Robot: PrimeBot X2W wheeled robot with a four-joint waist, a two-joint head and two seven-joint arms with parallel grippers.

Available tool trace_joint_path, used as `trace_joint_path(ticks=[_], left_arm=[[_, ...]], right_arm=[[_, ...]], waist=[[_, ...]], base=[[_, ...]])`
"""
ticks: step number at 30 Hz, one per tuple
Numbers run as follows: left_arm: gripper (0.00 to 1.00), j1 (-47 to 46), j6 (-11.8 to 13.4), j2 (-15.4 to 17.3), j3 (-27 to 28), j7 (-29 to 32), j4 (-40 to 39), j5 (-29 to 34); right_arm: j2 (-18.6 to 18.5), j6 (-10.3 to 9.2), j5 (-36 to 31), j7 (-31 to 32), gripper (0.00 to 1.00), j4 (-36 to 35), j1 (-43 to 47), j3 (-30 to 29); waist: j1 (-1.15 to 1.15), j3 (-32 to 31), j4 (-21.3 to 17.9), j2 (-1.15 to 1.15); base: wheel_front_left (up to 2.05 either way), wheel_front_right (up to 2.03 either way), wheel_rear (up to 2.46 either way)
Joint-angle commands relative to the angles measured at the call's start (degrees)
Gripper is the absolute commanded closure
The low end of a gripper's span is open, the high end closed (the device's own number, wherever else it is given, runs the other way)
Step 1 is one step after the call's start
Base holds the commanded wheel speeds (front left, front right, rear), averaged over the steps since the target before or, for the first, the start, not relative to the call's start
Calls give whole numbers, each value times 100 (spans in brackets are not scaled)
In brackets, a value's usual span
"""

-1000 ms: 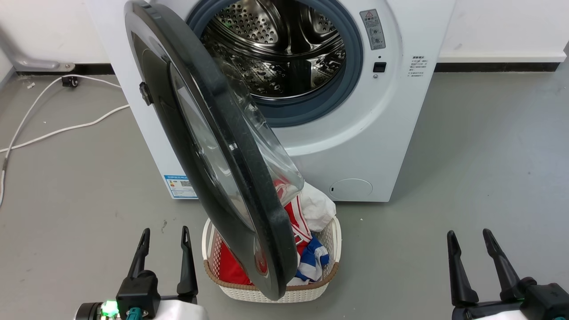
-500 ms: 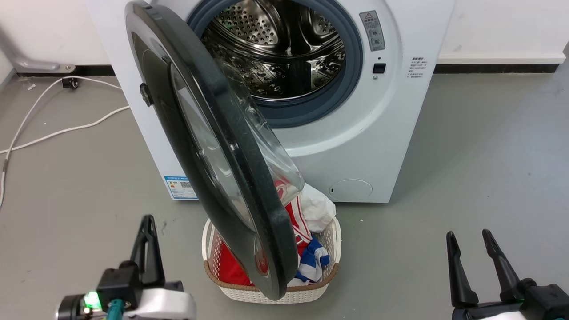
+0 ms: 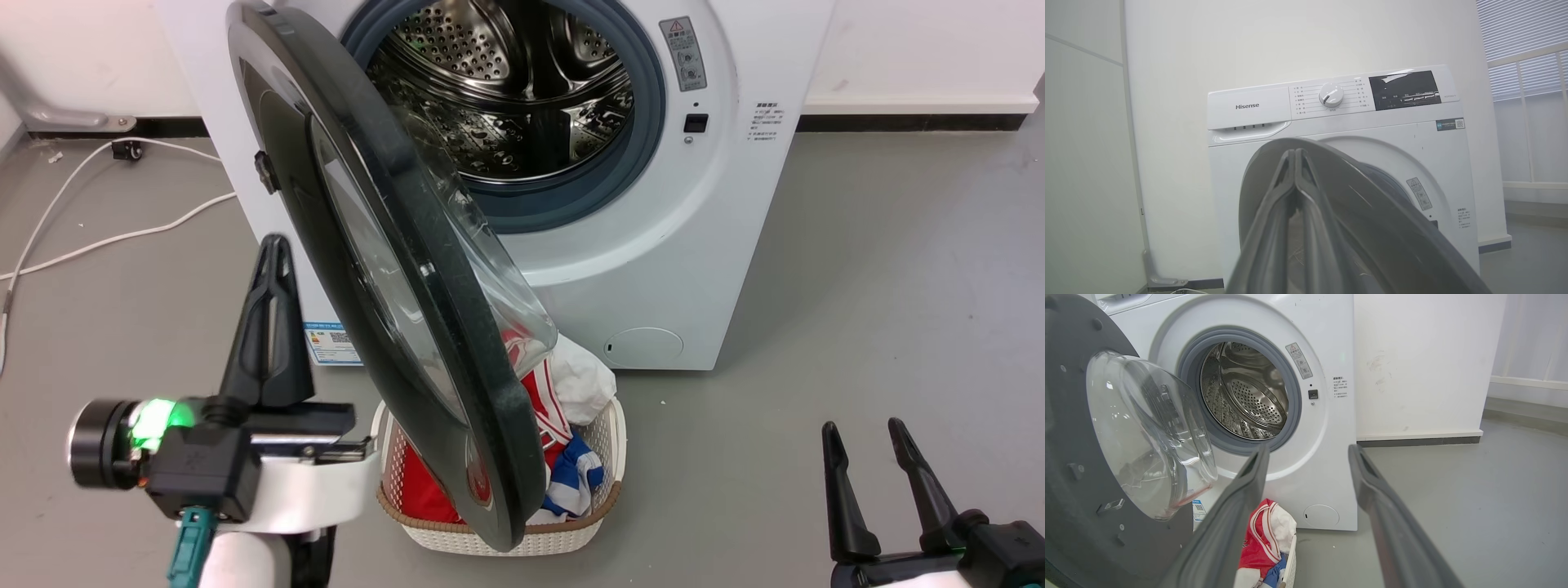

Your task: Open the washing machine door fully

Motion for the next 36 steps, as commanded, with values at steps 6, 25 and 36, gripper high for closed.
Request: trace_joint_path(ticks=[6, 25, 36], left_arm=[[100, -354, -140, -46, -535, -16, -389, 86], [100, -798, -379, -154, -2739, -15, -240, -24], [100, -672, -270, -165, -3631, -16, 356, -87]], right_arm=[[18, -1, 0, -10, 0, -29, -39, 33], [18, -1, -29, -10, 0, 49, -88, 146], [18, -1, 21, -10, 0, 107, -114, 219]], waist=[[0, 32, -36, 0], [0, 70, -68, 0], [0, 60, -25, 0]], base=[[0, 0, 0], [0, 0, 0], [0, 0, 0]])
